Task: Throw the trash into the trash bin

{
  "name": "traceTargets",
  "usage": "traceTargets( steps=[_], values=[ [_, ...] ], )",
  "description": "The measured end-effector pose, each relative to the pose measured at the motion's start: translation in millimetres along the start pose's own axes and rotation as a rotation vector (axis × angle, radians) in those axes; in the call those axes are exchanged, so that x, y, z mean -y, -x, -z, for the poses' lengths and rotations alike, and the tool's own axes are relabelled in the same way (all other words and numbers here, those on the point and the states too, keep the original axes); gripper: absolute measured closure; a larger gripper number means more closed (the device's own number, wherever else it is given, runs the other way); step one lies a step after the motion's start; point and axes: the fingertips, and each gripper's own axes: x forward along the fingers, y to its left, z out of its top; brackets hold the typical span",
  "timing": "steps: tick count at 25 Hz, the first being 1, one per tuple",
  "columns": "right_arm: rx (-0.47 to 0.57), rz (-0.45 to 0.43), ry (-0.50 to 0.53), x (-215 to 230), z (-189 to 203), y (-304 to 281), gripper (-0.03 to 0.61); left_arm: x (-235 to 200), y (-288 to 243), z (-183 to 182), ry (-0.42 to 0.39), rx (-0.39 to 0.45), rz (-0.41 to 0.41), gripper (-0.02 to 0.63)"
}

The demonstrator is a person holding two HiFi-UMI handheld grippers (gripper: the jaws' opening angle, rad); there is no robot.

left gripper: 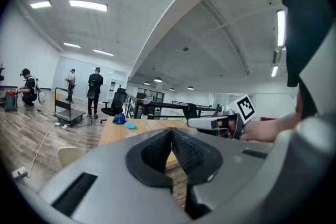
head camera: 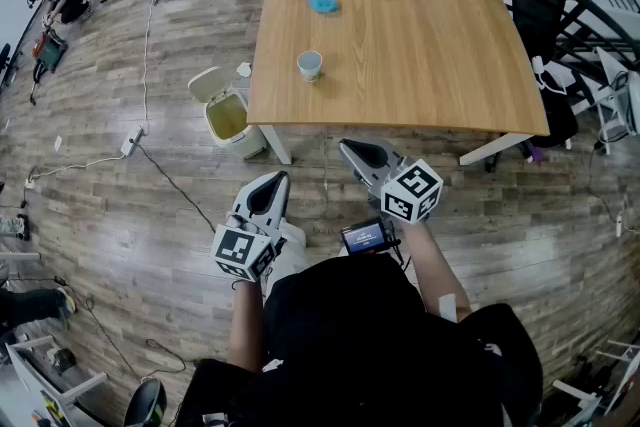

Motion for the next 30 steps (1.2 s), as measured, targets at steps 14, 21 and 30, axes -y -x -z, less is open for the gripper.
traceTargets(
  steps=[14, 21, 30],
  values=[
    [-0.011, 0.125, 0.01, 31.2, -35.7, -174.5, 0.583, -190.3, -14.1, -48.1, 0.012, 0.018, 0.038, 0.607],
    [-0.098, 0.21, 0.007, 55.2, -20.2, -205.5, 0.583, -241.9, -22.5, -43.4, 0.074, 0.019, 0.049, 0.607],
    [-0.235, 0.217, 0.033, 118.2, 3.7, -238.6, 0.58, -275.2, -55.9, -48.3, 0.121, 0.002, -0.017, 0.607]
  ],
)
